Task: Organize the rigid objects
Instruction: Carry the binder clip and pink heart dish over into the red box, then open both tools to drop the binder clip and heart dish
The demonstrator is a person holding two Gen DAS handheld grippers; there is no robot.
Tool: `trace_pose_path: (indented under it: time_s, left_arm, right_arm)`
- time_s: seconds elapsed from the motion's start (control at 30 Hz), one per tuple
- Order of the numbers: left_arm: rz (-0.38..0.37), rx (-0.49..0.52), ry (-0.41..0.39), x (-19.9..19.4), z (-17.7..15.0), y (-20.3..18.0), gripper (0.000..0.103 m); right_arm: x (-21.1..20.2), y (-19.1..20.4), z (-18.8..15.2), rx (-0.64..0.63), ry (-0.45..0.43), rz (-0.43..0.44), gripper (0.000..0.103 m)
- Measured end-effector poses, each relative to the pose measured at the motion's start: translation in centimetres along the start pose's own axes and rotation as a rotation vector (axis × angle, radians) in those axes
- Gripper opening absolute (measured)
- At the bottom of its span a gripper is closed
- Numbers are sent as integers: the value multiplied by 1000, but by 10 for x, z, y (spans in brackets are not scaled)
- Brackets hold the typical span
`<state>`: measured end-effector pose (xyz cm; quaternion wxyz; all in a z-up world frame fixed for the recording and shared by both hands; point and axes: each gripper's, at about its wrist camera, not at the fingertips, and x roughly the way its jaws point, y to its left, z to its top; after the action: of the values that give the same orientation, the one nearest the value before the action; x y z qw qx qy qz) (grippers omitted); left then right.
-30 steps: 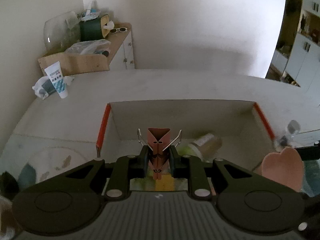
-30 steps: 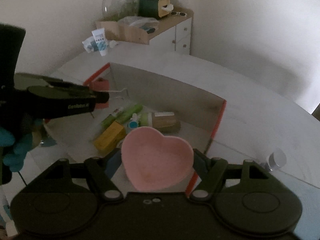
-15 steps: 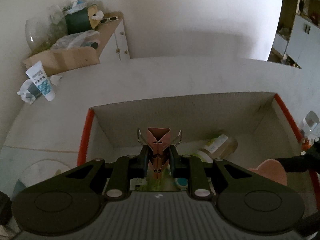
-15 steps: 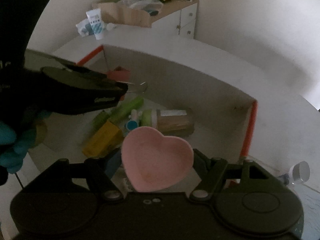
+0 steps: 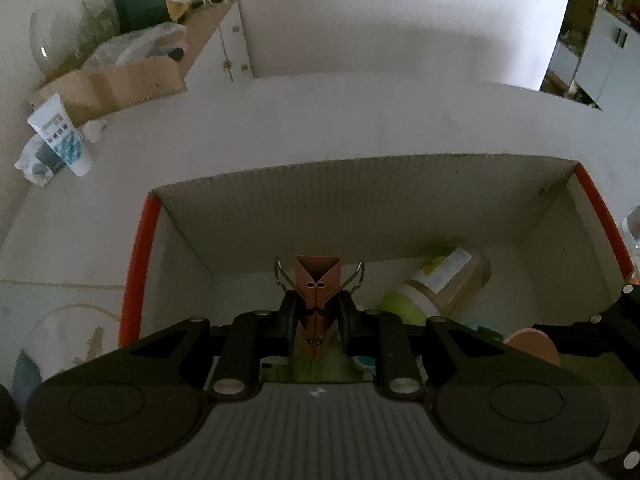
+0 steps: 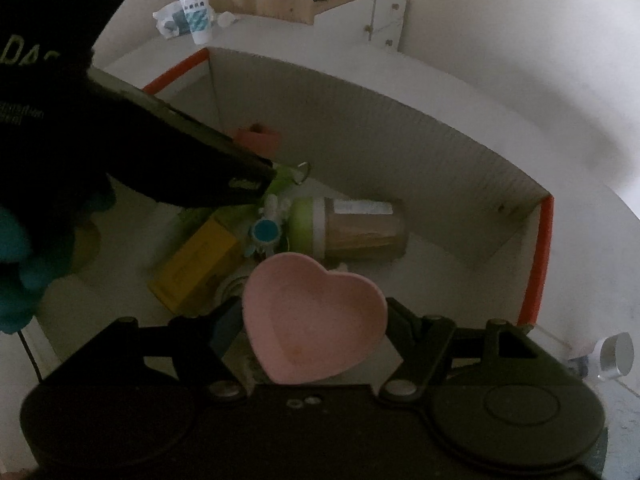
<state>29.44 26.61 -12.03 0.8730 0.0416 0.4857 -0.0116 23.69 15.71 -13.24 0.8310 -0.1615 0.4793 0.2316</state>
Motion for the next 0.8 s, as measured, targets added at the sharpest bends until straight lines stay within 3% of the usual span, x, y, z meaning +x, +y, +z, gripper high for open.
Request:
trace_pose_path:
  time_s: [0.5,0.8]
  left_arm:
    - [-12,25,48,7,1,-2,20]
    - [-25,10,57,4,-1,0,20]
  right_arm:
    - [13,2,9,-26,70,16,75]
    - [12,0,7,-25,62,22,84]
